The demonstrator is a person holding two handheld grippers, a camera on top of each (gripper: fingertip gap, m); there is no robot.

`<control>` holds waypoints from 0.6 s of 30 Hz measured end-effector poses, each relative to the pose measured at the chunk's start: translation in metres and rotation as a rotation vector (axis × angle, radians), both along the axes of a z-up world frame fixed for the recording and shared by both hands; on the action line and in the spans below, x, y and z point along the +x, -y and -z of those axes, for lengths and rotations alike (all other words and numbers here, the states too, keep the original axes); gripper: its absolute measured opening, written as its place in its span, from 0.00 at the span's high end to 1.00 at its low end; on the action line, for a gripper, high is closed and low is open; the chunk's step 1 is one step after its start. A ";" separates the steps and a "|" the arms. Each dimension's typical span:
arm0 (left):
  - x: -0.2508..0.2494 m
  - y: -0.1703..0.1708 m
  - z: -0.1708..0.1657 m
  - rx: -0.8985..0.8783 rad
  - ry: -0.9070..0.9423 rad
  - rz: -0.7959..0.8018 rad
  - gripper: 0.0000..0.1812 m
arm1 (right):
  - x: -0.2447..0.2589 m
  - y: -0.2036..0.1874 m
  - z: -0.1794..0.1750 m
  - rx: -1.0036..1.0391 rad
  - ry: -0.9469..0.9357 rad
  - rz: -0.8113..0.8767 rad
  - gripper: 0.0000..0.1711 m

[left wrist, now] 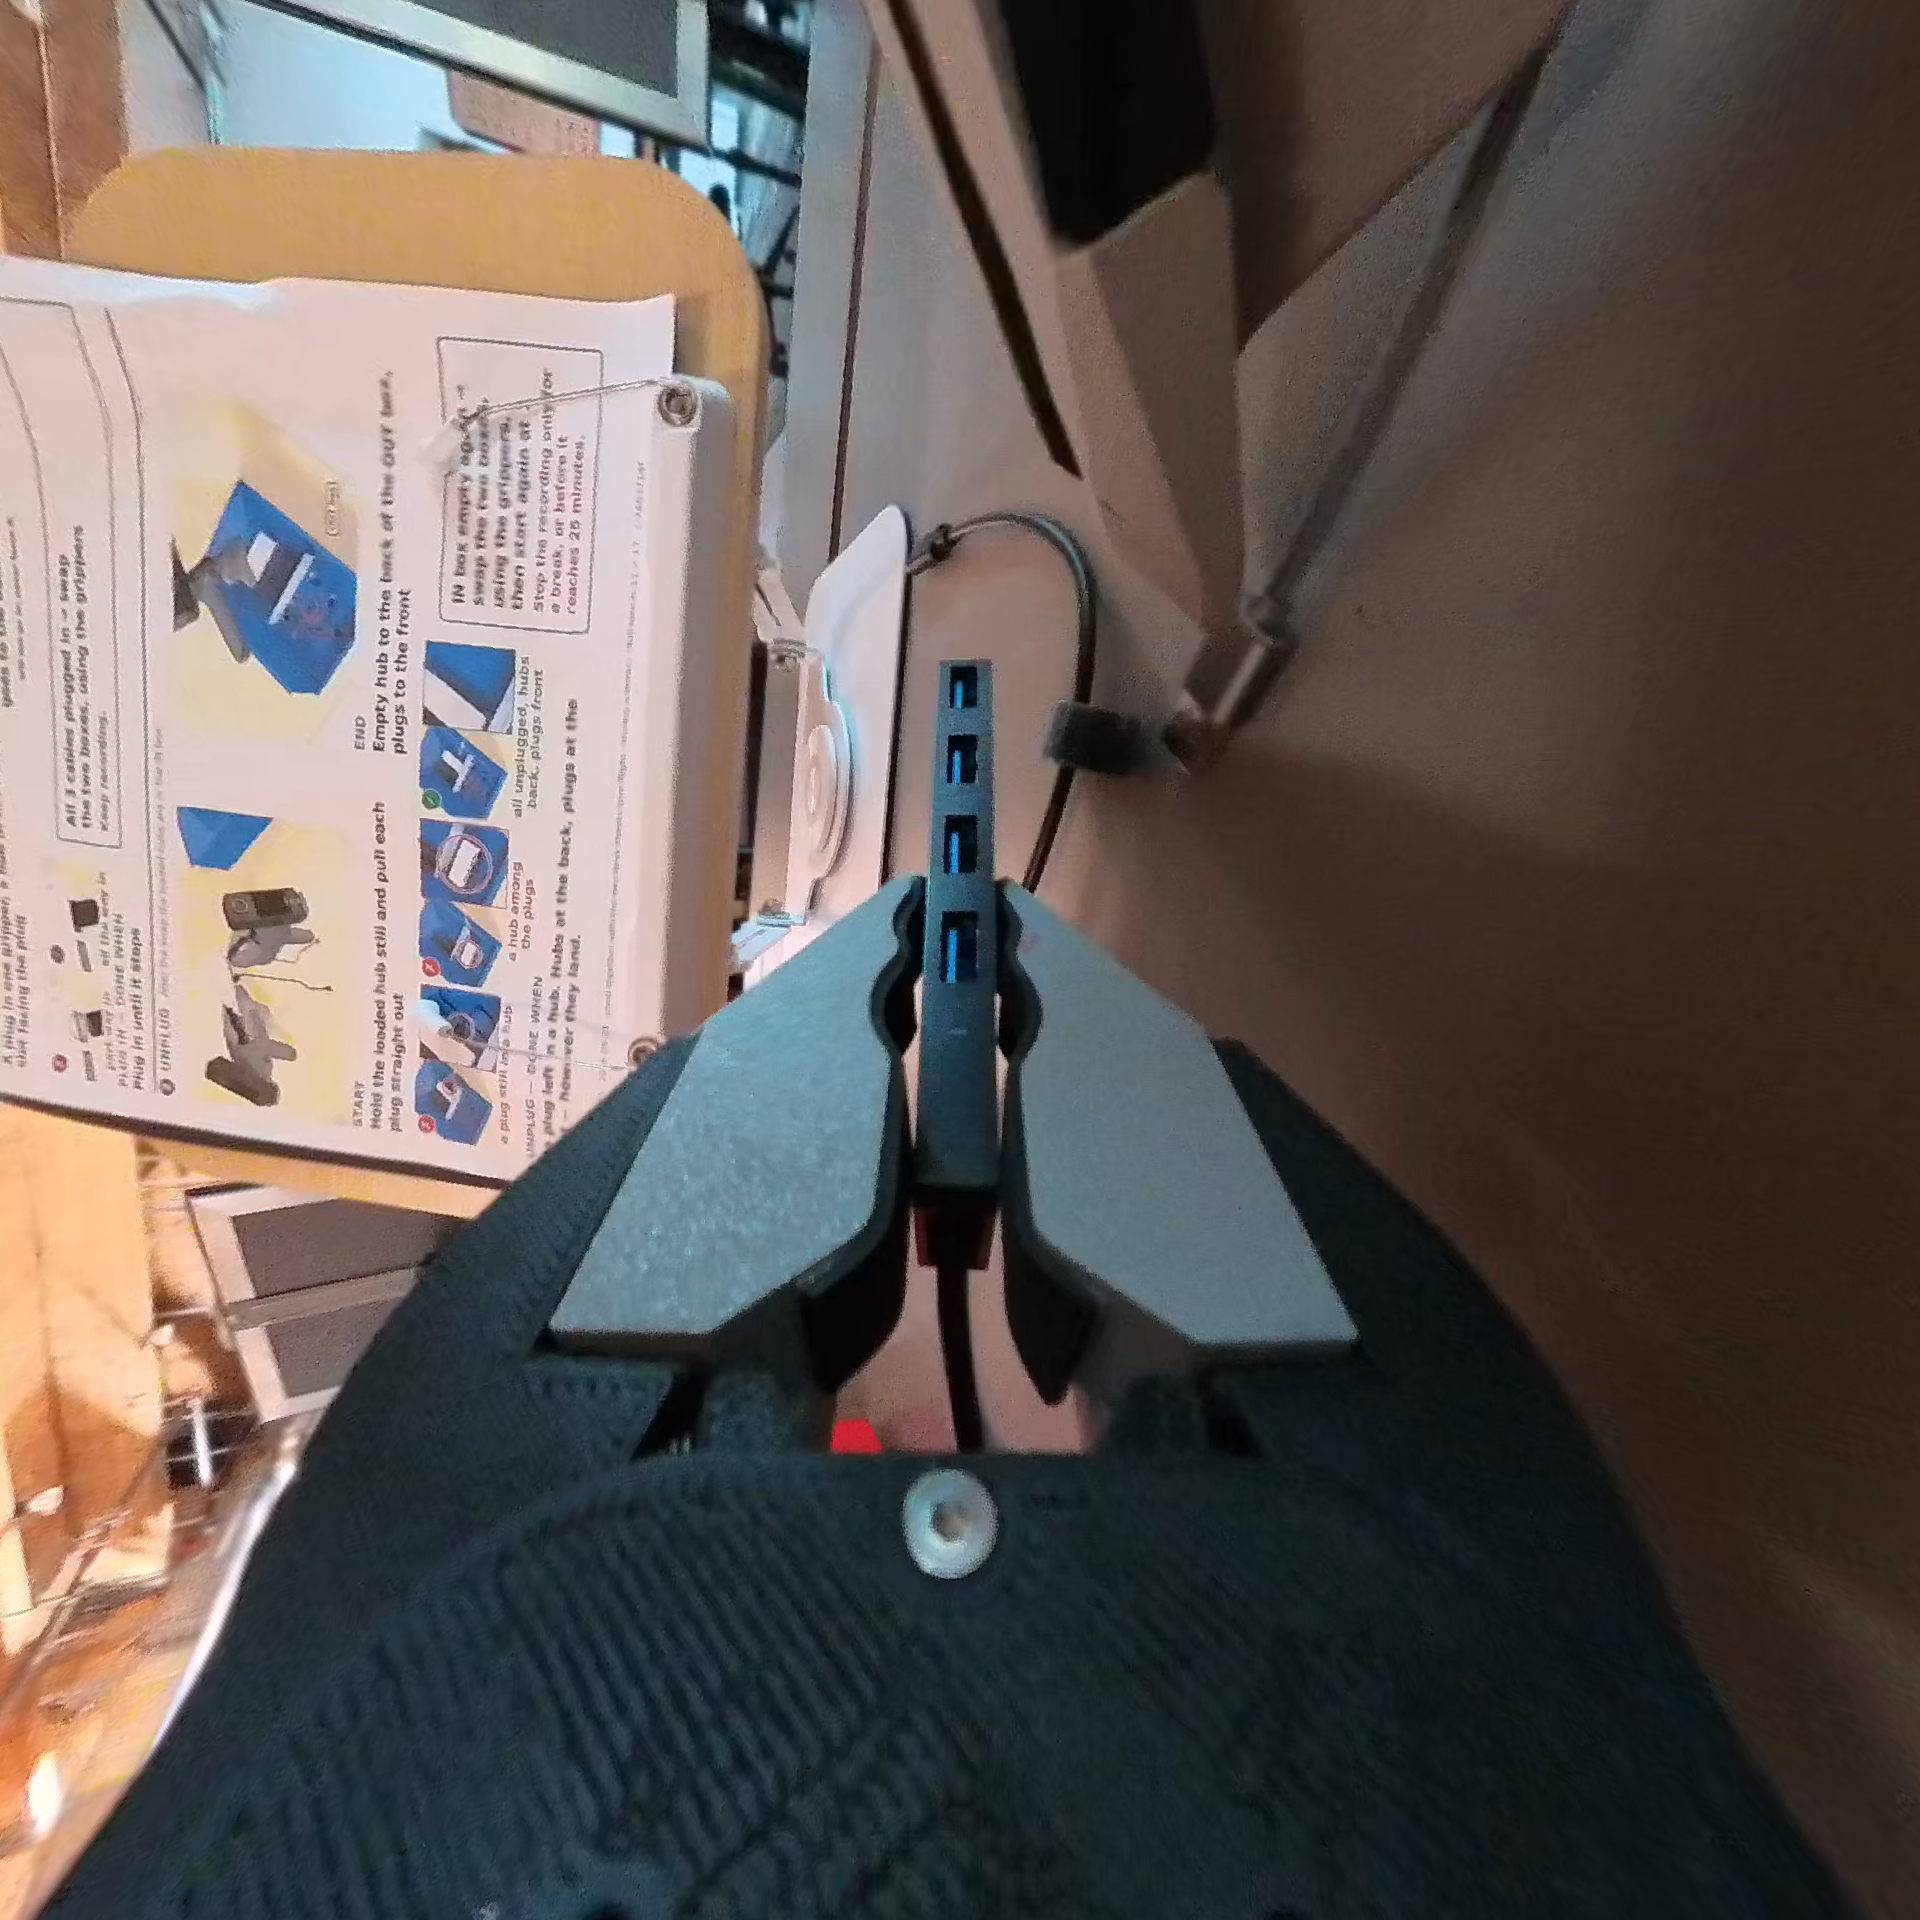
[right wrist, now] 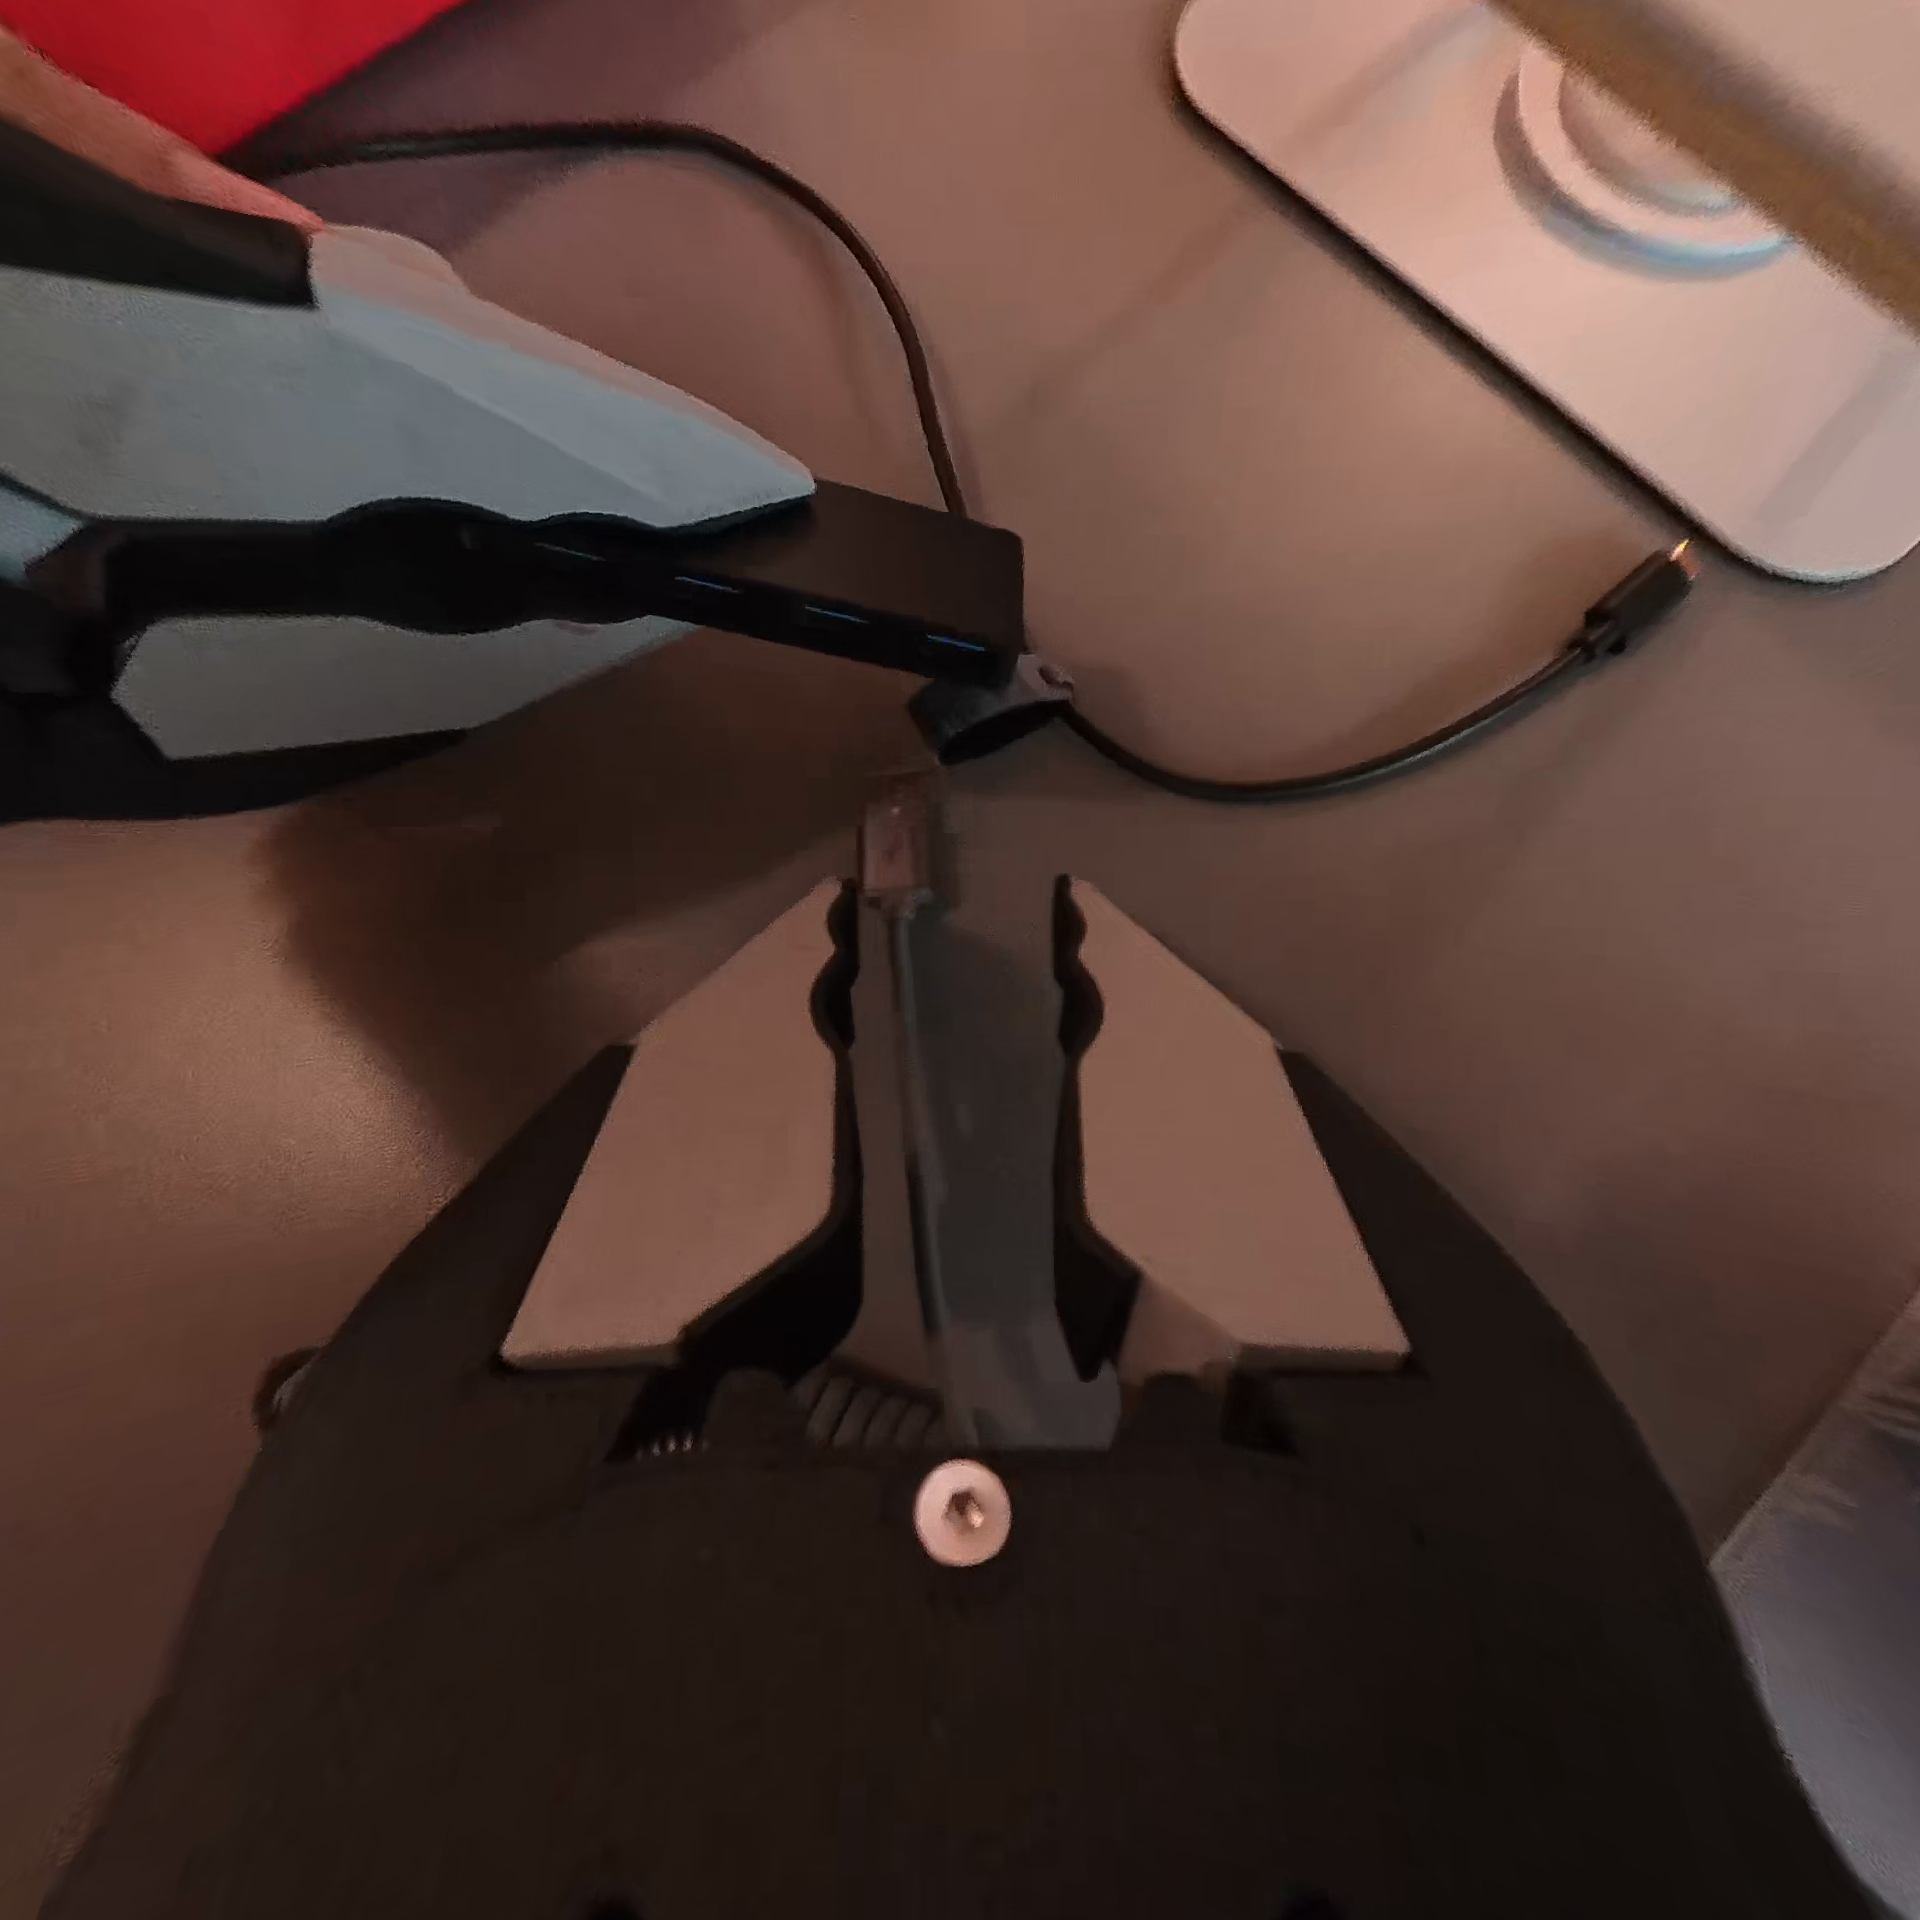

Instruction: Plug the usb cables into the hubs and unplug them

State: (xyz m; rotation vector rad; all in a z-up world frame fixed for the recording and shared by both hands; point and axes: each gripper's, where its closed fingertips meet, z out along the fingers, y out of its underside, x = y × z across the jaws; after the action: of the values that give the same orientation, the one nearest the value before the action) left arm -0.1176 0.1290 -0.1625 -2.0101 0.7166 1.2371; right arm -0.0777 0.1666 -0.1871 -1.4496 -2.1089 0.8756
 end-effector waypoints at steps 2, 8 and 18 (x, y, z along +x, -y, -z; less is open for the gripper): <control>0.001 0.002 -0.004 0.016 0.021 0.015 0.96 | -0.002 0.001 -0.010 0.043 -0.067 -0.031 0.72; 0.018 0.010 -0.014 0.009 0.020 0.096 0.96 | 0.005 0.021 -0.025 0.255 -0.208 -0.203 0.64; 0.062 0.016 -0.022 0.016 0.269 0.266 0.96 | 0.009 0.045 -0.038 0.594 -0.428 -0.349 0.92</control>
State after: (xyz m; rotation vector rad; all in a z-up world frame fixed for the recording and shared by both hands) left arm -0.0559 0.1130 -0.1408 -1.9448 0.8047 0.7995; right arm -0.0682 0.1220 -0.1492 -0.5506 -2.0589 0.5337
